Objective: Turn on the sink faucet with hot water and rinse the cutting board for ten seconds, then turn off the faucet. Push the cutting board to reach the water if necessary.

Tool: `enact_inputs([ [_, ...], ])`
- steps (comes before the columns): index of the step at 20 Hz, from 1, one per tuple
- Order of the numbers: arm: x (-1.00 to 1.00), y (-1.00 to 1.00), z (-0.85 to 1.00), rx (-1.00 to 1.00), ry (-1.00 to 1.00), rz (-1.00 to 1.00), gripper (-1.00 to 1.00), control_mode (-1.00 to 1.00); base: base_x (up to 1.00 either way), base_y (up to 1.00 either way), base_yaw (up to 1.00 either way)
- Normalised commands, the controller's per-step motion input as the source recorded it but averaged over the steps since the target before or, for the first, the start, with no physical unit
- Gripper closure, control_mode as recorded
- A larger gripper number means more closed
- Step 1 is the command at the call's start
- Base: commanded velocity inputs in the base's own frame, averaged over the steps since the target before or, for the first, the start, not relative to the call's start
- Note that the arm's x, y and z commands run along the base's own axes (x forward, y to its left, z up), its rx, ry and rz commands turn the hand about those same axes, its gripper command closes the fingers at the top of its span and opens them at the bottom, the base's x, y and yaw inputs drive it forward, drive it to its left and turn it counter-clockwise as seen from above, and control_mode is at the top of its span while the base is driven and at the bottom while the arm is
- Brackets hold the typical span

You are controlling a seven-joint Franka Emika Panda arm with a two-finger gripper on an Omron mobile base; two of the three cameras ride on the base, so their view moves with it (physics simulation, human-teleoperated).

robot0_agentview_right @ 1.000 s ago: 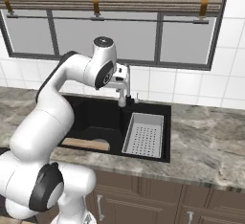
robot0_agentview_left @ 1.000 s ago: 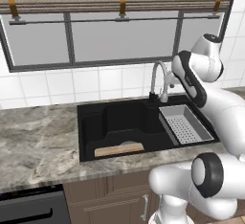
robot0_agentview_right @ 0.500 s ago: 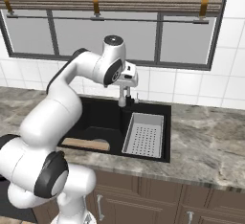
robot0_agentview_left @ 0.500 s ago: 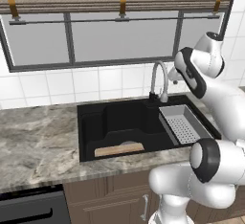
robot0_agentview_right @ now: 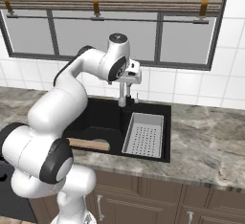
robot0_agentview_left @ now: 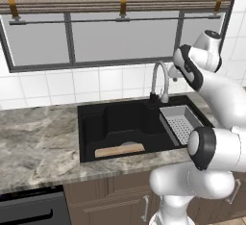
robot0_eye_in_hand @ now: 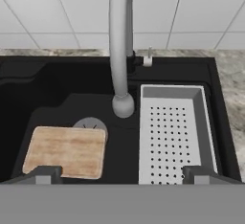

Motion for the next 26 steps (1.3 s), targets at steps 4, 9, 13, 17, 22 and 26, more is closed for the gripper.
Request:
enact_inputs([
  [4,0.29,-0.04,-0.01,0.0,0.0,0.0,-1.0,-1.0,0.0,0.0,0.0],
  [9,0.32,-0.03,-0.07,0.0,0.0,0.0,-1.0,-1.0,0.0,0.0,0.0],
  [13,0.4,0.0,-0.09,0.0,-0.01,0.0,-1.0,-1.0,0.0,0.0,0.0],
  [17,0.43,0.0,-0.21,0.0,-0.06,0.0,-1.0,-1.0,0.0,0.0,0.0],
  [22,0.41,0.0,-0.22,0.0,-0.06,0.0,-1.0,-1.0,0.0,0.0,0.0],
  [26,0.32,0.0,-0.21,0.0,-0.04,0.0,-1.0,-1.0,0.0,0.0,0.0],
])
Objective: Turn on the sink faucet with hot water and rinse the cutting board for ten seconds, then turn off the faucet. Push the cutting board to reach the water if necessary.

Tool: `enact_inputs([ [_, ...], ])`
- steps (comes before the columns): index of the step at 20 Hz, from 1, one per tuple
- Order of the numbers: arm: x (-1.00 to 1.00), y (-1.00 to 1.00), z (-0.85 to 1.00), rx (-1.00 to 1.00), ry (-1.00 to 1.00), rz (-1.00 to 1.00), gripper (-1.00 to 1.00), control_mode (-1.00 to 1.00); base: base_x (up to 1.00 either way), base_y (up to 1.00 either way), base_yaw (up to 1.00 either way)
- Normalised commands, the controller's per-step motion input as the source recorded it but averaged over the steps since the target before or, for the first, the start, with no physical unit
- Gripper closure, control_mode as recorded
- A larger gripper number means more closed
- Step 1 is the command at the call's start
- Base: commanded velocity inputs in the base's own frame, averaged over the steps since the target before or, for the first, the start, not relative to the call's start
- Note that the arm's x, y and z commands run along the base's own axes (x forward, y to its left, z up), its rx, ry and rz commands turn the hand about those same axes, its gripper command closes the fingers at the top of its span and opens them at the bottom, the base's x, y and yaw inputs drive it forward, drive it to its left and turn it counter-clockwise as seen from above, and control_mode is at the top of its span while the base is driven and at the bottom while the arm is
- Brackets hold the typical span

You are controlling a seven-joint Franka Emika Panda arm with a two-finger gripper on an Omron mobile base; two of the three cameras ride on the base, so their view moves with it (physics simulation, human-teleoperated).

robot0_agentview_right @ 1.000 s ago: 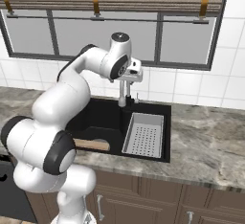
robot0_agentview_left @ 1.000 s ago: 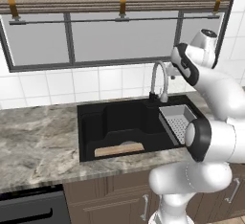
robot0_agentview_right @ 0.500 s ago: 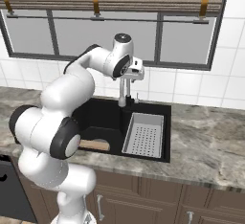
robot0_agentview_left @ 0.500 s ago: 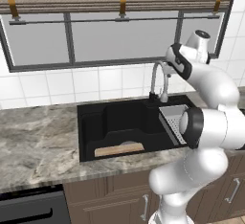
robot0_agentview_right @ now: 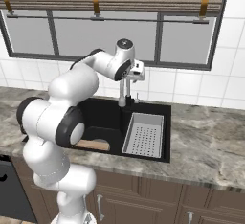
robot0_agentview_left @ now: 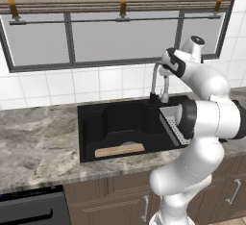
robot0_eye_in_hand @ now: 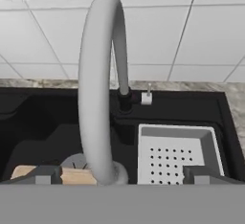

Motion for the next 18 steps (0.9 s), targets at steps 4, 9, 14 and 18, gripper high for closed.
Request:
enact_inputs([
  [4,0.17,0.03,-0.12,0.0,-0.01,0.0,-1.0,-1.0,0.0,0.0,0.0],
  [9,0.17,0.1,-0.11,-0.01,0.0,0.0,-1.0,-1.0,0.0,0.0,0.0],
  [14,0.2,0.14,-0.13,-0.01,0.0,0.0,-1.0,-1.0,0.0,0.0,0.0],
  [18,0.12,0.09,-0.11,0.0,0.0,0.0,-1.0,-1.0,0.0,0.0,0.0],
])
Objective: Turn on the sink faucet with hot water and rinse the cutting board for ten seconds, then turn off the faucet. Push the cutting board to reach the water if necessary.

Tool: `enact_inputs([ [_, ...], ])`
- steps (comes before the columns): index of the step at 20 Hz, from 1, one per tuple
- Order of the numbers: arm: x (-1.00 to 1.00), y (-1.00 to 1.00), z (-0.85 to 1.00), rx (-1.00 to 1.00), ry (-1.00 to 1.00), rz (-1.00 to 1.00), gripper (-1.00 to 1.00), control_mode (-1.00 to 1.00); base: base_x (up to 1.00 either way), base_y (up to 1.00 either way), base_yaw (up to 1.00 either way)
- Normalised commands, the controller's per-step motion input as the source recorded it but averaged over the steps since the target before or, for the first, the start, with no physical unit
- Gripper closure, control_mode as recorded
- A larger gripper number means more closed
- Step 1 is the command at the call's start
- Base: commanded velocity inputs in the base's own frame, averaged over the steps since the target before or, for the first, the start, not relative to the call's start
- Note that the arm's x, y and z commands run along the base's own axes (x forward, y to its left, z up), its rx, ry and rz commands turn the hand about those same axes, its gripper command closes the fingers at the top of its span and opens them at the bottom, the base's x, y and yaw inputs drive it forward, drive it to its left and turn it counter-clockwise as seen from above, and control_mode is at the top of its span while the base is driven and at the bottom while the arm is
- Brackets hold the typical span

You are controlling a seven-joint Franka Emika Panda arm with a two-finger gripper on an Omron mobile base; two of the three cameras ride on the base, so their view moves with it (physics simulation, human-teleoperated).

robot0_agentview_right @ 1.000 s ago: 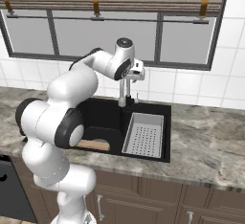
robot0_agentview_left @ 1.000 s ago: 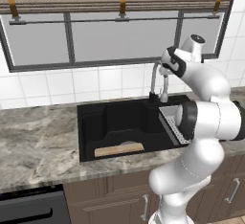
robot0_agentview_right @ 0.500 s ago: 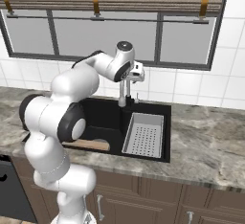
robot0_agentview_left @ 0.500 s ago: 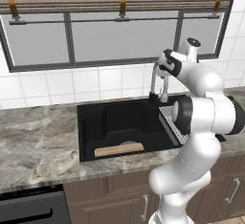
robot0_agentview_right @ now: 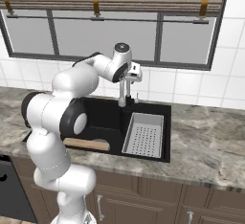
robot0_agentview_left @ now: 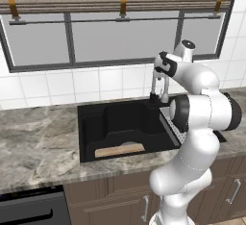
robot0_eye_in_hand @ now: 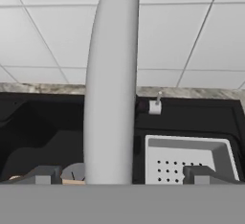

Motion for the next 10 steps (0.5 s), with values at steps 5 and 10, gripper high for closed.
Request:
enact_inputs([
  [5,0.02,0.17,-0.07,0.0,0.0,0.0,-1.0,-1.0,0.0,0.0,0.0],
  [10,0.0,0.3,-0.03,0.0,0.0,0.0,-1.0,-1.0,0.0,0.0,0.0],
])
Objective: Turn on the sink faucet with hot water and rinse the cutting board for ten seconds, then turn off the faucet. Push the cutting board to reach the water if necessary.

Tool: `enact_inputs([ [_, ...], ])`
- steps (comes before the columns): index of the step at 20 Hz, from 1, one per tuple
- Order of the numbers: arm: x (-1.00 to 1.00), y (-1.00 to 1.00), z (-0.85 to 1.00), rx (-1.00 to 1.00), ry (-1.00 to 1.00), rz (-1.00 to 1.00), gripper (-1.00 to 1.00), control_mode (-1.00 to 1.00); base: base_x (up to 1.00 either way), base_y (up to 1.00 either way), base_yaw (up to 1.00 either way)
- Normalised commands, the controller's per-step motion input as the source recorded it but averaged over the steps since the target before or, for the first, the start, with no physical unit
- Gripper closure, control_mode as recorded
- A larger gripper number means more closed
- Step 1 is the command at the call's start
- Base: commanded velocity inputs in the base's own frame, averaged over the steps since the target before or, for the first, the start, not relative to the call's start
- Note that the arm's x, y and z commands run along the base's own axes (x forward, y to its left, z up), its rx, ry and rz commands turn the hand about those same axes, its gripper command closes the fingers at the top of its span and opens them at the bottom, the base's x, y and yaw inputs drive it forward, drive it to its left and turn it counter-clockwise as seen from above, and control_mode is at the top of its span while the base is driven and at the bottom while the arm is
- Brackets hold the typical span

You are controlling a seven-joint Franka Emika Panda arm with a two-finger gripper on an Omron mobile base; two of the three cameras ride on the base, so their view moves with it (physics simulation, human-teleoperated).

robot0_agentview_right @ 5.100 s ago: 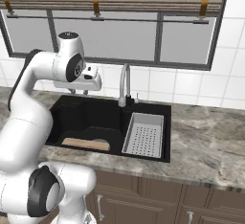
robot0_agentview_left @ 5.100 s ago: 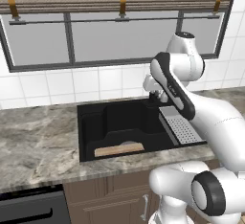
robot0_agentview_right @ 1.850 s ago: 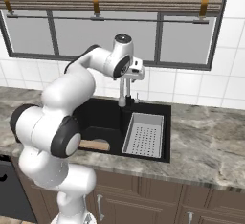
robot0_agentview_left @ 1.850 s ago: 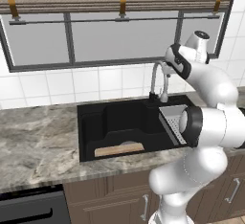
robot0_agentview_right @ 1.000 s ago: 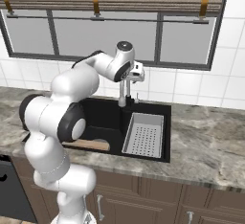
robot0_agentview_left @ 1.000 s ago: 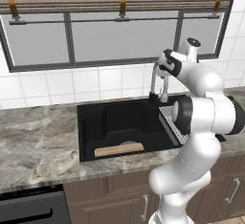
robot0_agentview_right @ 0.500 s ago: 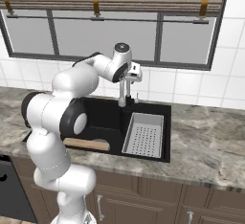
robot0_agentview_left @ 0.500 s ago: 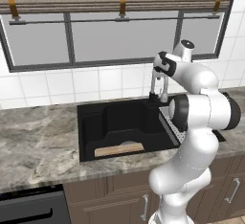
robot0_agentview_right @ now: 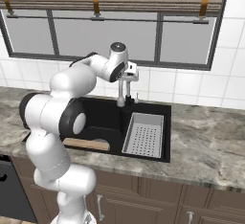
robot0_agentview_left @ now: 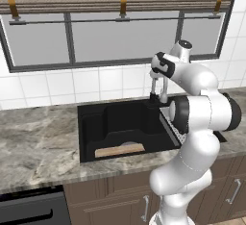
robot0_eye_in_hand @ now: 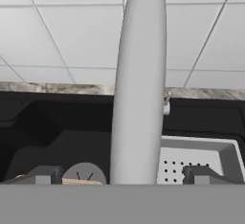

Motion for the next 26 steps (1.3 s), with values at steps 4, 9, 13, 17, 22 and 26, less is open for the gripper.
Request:
enact_inputs([
  [4,0.0,0.32,-0.04,-0.01,0.0,0.0,-1.0,-1.0,0.0,0.0,0.0],
  [9,0.0,0.31,-0.07,-0.02,0.0,0.0,-1.0,-1.0,0.0,0.0,0.0],
  [13,0.01,0.33,-0.1,-0.03,0.0,0.0,-1.0,-1.0,0.0,0.0,0.0],
  [17,0.03,0.36,-0.1,-0.03,0.0,0.0,-1.0,-1.0,0.0,0.0,0.0],
  [22,0.02,0.33,-0.09,-0.02,0.0,0.0,-1.0,-1.0,0.0,0.0,0.0],
  [26,0.07,0.34,-0.08,-0.03,0.0,0.0,-1.0,-1.0,0.0,0.0,0.0],
])
